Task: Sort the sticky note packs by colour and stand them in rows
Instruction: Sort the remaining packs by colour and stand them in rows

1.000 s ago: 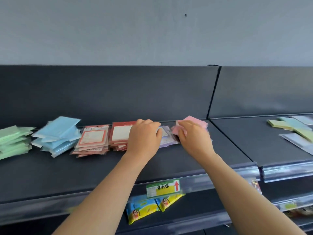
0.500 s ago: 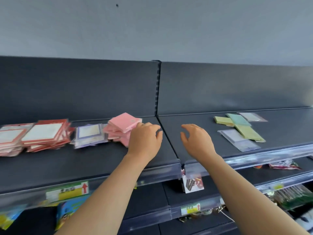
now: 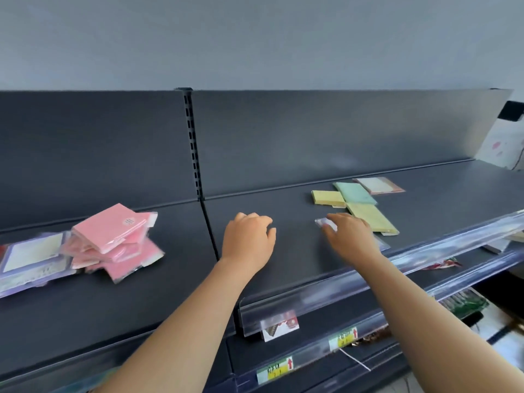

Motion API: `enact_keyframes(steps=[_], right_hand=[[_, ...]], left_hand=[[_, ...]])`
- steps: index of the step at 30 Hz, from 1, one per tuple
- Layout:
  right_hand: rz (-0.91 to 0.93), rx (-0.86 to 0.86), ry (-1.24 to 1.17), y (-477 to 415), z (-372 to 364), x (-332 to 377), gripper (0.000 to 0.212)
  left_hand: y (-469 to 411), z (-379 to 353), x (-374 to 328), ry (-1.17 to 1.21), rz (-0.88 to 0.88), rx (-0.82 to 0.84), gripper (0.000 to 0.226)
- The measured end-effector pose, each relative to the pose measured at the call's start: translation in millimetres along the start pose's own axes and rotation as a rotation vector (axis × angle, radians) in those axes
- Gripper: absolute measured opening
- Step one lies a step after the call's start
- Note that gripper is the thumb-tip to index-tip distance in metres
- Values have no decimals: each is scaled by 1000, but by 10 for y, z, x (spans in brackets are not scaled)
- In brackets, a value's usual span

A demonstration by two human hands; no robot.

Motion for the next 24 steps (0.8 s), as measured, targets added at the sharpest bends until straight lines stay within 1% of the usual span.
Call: enact_keyframes(steps=[6,10,11,13,15,16,18,20,22,24], right_hand=[[-80,141,-87,-287,67,-453,28],[28,186,-144,-488,73,-531,32],[50,200,-176,-530,74,-539,34],[68,221,-323,-626,111,-616,36],[58,182,-480,-731,193,-740,34],[47,137,-505,-790,235,-846,34],[5,79,-456,-875,263,-1053,35],[-54,101,-324,-913,227,-1233,49],[-86,133,-208,-913,175,-1343,66],[-105,135,-185,-907,143,-1383,84]], left_hand=[[-299,-200,-408,-10,-2,97,32],[-446,-345,-678,44,74,179,38],[-475,-375,-717,19,94,193,40],[-554,-441,-811,-68,143,223,47],[-644,-485,-899,-130,184,252,57],[-691,-510,-967,-135,210,267,63],[-761,-558,-1077,-130,251,310,75],[-801,-611,-1166,-133,277,344,79],[-819,-648,-1209,-88,333,342,77],[-822,-661,-1217,-18,404,323,74]])
Point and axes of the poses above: each hand's wrist, its own y-axis away from the middle knuckle, its own z-axis out of the back of the hand, x = y × z, the point moved 2 cm from there along -y, towards the middle knuckle, and after that the axes turned 10 degrees about -y, right-handed, at the moved point
